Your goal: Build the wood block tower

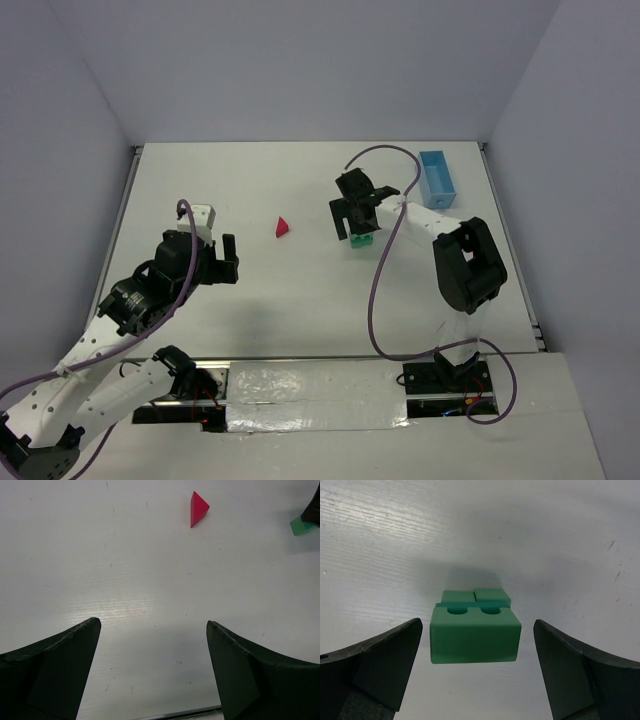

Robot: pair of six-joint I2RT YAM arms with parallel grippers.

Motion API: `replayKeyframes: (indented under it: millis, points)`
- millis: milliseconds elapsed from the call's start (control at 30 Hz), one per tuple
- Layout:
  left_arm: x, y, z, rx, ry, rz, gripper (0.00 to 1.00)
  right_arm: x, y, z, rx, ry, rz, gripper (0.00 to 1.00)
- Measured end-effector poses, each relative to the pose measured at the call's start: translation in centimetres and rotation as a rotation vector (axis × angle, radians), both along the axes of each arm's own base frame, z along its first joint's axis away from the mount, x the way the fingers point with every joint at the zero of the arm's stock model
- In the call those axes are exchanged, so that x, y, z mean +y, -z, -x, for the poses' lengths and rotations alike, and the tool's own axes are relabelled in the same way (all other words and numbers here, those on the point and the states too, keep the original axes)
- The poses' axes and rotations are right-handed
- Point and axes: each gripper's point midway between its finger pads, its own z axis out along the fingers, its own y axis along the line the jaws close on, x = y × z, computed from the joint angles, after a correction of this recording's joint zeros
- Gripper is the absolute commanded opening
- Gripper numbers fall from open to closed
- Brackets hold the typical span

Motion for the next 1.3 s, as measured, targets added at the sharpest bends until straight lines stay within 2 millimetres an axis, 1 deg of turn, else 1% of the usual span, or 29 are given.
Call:
replayKeyframes:
  millis: [1300]
  points:
    - [-0.02,-0.23,0.10,-0.008,0.004,0.008,0.99,-0.58,0.15,-0.21,-0.006,0.016,0.025,1.00]
